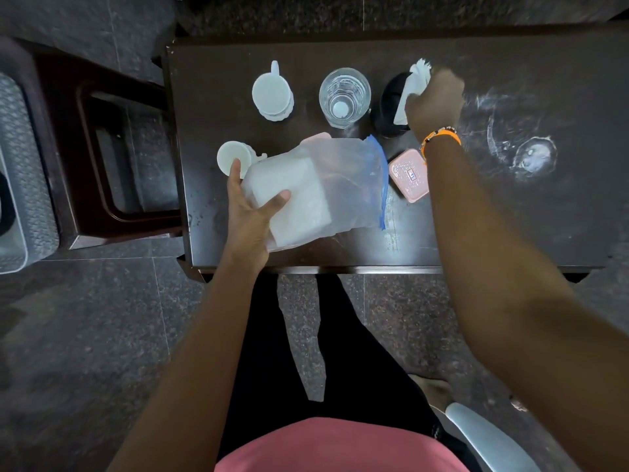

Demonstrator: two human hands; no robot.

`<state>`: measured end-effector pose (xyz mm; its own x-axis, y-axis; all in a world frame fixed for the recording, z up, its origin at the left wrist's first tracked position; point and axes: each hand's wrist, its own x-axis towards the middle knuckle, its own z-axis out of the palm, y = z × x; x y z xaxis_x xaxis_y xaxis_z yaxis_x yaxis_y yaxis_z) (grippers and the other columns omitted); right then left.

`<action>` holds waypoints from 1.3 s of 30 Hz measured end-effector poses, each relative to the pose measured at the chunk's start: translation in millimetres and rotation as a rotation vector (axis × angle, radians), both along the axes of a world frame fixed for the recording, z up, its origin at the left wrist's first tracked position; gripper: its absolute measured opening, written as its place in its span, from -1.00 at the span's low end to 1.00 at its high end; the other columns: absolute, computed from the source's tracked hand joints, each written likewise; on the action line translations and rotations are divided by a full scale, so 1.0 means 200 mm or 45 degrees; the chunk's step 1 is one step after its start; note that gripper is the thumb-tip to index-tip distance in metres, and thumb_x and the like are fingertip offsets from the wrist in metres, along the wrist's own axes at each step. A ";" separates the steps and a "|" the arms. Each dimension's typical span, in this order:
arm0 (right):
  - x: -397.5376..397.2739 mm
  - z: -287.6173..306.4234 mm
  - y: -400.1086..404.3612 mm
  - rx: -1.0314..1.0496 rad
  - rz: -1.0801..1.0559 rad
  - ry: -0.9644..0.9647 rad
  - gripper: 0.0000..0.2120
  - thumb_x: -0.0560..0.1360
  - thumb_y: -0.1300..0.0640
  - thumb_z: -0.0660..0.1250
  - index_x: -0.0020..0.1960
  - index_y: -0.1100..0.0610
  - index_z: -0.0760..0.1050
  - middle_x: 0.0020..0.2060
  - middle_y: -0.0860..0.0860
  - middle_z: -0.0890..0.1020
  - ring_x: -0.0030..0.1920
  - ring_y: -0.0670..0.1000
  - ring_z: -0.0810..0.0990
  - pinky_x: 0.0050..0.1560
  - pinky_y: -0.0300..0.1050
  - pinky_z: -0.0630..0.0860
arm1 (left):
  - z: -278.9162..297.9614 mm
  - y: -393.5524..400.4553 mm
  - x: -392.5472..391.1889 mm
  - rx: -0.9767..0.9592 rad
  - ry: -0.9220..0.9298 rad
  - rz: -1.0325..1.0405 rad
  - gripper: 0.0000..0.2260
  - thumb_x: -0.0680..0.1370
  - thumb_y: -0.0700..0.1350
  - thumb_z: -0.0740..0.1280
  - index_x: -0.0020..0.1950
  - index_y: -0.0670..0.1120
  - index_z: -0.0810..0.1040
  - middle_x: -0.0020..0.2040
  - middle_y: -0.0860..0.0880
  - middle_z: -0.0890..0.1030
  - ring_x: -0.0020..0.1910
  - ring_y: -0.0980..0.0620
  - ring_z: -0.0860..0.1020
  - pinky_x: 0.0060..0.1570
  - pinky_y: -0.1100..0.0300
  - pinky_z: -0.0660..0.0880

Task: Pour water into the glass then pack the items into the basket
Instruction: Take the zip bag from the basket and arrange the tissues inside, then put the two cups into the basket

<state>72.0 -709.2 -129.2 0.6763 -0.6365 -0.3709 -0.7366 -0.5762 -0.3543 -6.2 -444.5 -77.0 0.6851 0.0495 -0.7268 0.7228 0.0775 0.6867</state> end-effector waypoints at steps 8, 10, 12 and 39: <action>-0.15 0.05 0.08 0.089 -0.136 -0.142 -0.70 0.45 0.16 0.30 0.15 0.25 0.47 0.01 0.15 0.65 0.07 0.12 0.59 0.02 -0.10 0.46 | -0.05 0.02 -0.02 -0.068 0.094 0.132 -0.27 0.48 -0.28 0.39 0.52 0.08 0.10 0.20 0.18 0.42 0.19 0.10 0.50 0.17 -0.06 0.54; -0.29 0.08 0.13 0.270 -0.347 -0.306 -0.80 0.52 0.17 0.24 0.10 0.24 0.47 -0.07 0.14 0.64 -0.03 0.08 0.57 0.05 -0.09 0.43 | -0.05 0.02 -0.02 -0.125 0.099 0.202 -0.29 0.47 -0.31 0.39 0.50 0.06 0.14 0.27 0.09 0.45 0.24 0.02 0.50 0.20 -0.15 0.51; -0.43 0.14 0.23 0.670 -0.716 -0.475 -0.79 0.61 0.07 0.13 0.02 0.21 0.41 -0.17 0.10 0.56 -0.17 0.04 0.51 -0.05 -0.04 0.46 | -0.05 0.01 -0.03 -0.200 0.070 0.283 -0.35 0.46 -0.36 0.37 0.47 -0.03 0.21 0.35 -0.05 0.46 0.29 -0.07 0.50 0.19 -0.16 0.51; -0.81 0.21 0.60 1.200 -0.080 -0.194 -0.79 0.50 0.39 0.24 0.08 0.22 0.54 -0.11 -0.07 0.51 -0.14 -0.14 0.45 -0.11 -0.32 0.39 | -0.03 0.32 -0.15 0.216 -0.123 -0.551 -0.67 0.58 -0.40 0.09 0.00 0.06 0.33 -0.17 -0.06 0.57 -0.27 0.07 0.54 -0.30 0.19 0.52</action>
<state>-90.7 -590.1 -86.4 0.7342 -0.1578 -0.6603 -0.6643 0.0336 -0.7467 -36.2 -380.0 -83.9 0.7332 -0.1428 -0.6648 0.5959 -0.3361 0.7294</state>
